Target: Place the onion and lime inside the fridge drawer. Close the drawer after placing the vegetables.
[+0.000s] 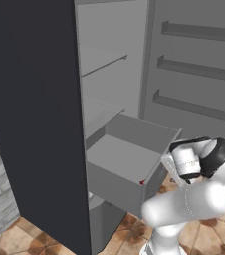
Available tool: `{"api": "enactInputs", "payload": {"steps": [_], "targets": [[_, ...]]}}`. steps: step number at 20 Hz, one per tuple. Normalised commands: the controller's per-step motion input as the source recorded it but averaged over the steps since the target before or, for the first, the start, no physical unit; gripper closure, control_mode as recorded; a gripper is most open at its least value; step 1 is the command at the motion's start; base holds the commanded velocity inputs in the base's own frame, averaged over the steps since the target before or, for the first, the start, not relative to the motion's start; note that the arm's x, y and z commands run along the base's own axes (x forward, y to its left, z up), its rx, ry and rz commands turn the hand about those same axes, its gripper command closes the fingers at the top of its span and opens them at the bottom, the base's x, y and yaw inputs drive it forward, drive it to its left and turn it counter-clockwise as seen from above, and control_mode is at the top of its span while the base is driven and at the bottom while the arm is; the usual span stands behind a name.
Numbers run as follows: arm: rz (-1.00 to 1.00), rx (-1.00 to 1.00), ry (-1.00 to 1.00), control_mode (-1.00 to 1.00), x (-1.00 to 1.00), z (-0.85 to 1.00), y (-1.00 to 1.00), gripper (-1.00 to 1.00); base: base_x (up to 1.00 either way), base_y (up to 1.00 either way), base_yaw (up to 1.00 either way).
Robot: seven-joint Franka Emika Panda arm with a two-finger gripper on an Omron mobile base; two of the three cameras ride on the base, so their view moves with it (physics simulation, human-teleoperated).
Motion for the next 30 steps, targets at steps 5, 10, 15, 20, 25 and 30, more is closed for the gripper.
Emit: {"api": "enactInputs", "payload": {"steps": [5, 10, 15, 20, 25, 30], "targets": [[0.0, 0.09, -0.04, -1.0, 0.14, -0.03, 0.41, -1.0, 0.0, 0.0, 0.0], [0.0, 0.1, -0.05, -1.0, 0.15, -0.05, 0.35, -1.0, 0.0, 0.0, 0.0], [0.0, 0.11, -0.07, -1.0, 0.19, -0.03, 0.37, -1.0, 0.0, 0.0, 0.0], [0.0, 0.06, -0.05, -1.0, 0.24, 0.0, 0.52, -1.0, 0.0, 0.0, 0.0], [0.01, 0.06, -0.04, -1.0, 0.39, 0.0, 0.4, -1.0, 0.0, 0.0, 0.0], [0.05, 0.06, -0.01, -1.0, 0.66, 0.09, 0.18, -1.0, 0.0, 0.0, 0.0]]}}
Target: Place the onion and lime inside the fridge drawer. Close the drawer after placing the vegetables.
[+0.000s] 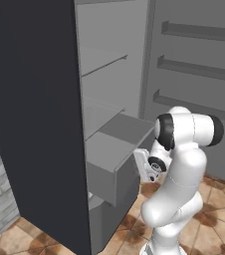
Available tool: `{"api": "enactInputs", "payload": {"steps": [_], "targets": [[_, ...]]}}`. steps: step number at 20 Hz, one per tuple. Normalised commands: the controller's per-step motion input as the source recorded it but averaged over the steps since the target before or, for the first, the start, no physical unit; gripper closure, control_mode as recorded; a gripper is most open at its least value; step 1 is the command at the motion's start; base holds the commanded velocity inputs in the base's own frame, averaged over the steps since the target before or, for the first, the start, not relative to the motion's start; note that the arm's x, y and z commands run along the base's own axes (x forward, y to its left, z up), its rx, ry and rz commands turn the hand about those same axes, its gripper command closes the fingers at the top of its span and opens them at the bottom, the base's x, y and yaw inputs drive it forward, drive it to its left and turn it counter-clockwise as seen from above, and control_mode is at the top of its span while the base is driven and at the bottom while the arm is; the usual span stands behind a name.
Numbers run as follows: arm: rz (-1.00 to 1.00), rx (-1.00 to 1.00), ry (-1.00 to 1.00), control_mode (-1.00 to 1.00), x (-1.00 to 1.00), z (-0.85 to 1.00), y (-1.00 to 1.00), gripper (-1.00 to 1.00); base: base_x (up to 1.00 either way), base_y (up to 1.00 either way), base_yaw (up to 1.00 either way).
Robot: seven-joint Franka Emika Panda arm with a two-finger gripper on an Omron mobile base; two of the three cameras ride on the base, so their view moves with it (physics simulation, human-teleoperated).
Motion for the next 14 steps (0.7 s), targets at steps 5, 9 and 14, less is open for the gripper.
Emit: {"api": "enactInputs", "payload": {"steps": [5, 9, 14], "targets": [[0.06, 0.04, 0.0, -1.0, 0.62, 0.0, 0.19, -1.0, 0.0, 0.0, 0.0], [0.03, 0.01, -0.01, -1.0, 0.46, 0.0, 0.32, -1.0, 0.0, 0.0, 0.0], [0.01, 0.06, -0.04, -1.0, 0.43, -0.02, 0.3, -1.0, 0.0, 0.0, 0.0]]}}
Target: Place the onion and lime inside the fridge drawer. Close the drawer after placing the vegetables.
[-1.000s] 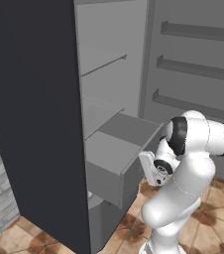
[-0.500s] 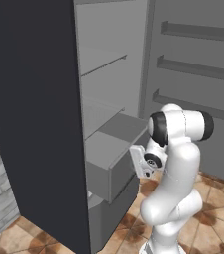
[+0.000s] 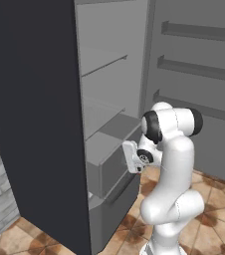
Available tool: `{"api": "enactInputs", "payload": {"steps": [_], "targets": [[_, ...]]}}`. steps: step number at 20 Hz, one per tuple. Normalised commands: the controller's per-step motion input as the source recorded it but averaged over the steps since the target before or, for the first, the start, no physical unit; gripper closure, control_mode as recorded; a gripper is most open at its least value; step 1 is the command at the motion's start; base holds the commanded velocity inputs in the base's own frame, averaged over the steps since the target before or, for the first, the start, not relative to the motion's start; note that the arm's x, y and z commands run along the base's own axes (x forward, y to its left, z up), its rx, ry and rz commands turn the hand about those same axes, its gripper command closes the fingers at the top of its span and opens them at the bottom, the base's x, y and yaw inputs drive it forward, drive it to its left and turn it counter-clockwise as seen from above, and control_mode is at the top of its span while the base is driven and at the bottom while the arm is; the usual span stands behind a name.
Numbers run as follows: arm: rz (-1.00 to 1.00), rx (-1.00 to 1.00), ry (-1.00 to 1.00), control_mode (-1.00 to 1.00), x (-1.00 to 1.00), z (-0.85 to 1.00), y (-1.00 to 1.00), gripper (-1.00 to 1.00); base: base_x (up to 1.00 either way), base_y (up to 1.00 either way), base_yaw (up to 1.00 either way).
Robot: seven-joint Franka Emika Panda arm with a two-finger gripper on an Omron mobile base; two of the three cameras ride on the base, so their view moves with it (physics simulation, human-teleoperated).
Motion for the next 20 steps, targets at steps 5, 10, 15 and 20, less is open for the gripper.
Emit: {"api": "enactInputs", "payload": {"steps": [5, 10, 15, 20], "targets": [[0.0, 0.06, -0.03, -1.0, 0.54, -0.01, 0.29, -1.0, 0.0, 0.0, 0.0], [0.0, 0.05, -0.01, -1.0, 0.52, -0.01, 0.32, -1.0, 0.0, 0.0, 0.0], [0.0, 0.03, 0.0, -1.0, 0.49, 0.0, 0.39, -1.0, 0.0, 0.0, 0.0], [0.0, 0.02, 0.0, -1.0, 0.47, 0.0, 0.4, -1.0, 0.0, 0.0, 0.0]]}}
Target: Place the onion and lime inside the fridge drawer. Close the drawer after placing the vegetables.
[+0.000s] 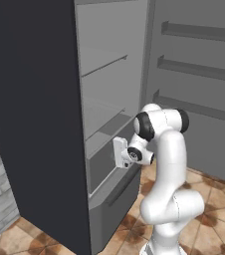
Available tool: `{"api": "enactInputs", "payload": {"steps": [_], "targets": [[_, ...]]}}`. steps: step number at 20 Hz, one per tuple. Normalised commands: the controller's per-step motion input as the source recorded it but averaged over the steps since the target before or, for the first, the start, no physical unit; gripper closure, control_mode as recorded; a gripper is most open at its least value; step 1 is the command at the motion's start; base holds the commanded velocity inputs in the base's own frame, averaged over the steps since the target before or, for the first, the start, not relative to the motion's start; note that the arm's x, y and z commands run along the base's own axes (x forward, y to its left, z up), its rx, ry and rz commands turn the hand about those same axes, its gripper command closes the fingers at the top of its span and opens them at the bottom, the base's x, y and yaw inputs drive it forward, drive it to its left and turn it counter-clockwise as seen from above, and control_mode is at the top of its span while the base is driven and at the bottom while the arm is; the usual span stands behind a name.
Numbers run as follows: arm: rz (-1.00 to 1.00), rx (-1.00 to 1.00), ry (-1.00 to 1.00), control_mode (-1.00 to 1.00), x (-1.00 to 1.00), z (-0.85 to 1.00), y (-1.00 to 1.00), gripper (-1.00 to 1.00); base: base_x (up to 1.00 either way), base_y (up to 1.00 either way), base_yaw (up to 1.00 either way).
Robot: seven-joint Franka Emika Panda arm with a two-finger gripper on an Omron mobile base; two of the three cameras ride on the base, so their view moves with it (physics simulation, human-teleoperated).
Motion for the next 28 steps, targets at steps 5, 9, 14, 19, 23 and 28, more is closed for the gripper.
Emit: {"api": "enactInputs", "payload": {"steps": [5, 9, 14, 19, 23, 28], "targets": [[0.0, 0.01, 0.0, -1.0, 0.32, 0.0, 0.29, -1.0, 0.0, 0.0, 0.0], [0.0, 0.0, -0.02, -1.0, -0.25, 0.09, -0.09, -1.0, 0.0, 0.0, 0.0], [0.0, 0.0, 0.0, -1.0, -0.59, 0.11, -0.55, -1.0, 0.0, 0.0, 0.0], [0.0, 0.0, 0.0, -1.0, -0.57, 0.13, -0.47, -1.0, 0.0, 0.0, 0.0], [0.0, 0.0, 0.0, -1.0, -0.52, 0.28, -0.41, -1.0, 0.0, 0.0, 0.0], [0.0, 0.0, -0.01, -1.0, -0.51, 0.38, -0.36, -1.0, 0.0, 0.0, 0.0]]}}
